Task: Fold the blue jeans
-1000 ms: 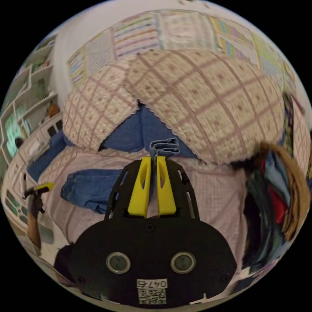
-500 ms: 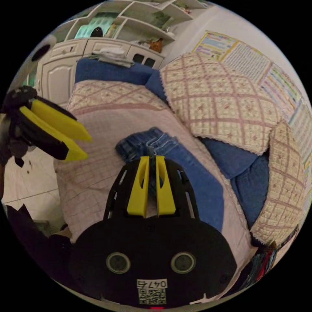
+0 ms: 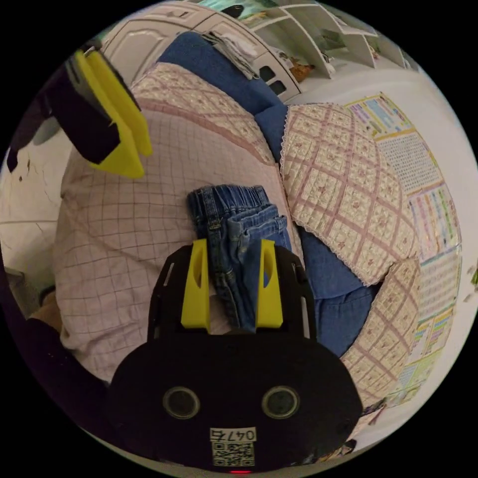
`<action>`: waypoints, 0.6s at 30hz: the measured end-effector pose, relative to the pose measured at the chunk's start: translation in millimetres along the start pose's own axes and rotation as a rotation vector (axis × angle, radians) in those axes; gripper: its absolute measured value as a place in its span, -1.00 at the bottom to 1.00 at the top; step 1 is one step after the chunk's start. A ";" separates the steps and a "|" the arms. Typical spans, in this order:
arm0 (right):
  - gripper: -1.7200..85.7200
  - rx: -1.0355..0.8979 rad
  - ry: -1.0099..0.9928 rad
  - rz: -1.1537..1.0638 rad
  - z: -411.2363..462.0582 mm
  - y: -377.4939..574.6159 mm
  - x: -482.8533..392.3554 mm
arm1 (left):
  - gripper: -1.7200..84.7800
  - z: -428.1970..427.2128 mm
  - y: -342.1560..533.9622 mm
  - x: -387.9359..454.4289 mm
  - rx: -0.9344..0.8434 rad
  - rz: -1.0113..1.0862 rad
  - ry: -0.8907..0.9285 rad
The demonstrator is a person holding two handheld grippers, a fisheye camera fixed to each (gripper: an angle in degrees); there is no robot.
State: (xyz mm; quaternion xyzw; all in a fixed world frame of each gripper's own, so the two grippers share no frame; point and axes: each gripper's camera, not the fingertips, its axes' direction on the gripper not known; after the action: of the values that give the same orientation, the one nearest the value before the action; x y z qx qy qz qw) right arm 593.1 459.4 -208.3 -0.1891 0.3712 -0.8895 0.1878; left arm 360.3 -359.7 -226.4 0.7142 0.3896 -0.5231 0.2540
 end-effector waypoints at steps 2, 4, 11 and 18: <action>-0.78 -0.005 0.112 -0.127 -0.8 -6.8 -39.3 | -0.74 -6.4 -2.8 5.5 0.003 0.005 -0.032; -0.82 -0.016 0.190 -0.193 1.3 -6.1 -67.2 | -0.75 -14.9 -5.9 10.9 0.028 0.004 -0.056; -0.93 0.051 0.049 0.202 -22.4 35.9 -42.6 | -0.77 -32.3 -28.4 47.4 0.054 0.030 -0.128; -0.94 0.175 0.174 0.583 -107.4 181.8 -27.5 | -0.79 -49.4 -52.9 104.3 0.061 0.071 -0.115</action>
State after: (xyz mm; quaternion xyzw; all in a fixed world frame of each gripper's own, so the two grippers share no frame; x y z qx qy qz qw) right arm 600.8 416.8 -416.9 0.0189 0.3463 -0.8397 0.4178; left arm 359.4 -261.3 -306.6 0.7039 0.3324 -0.5655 0.2725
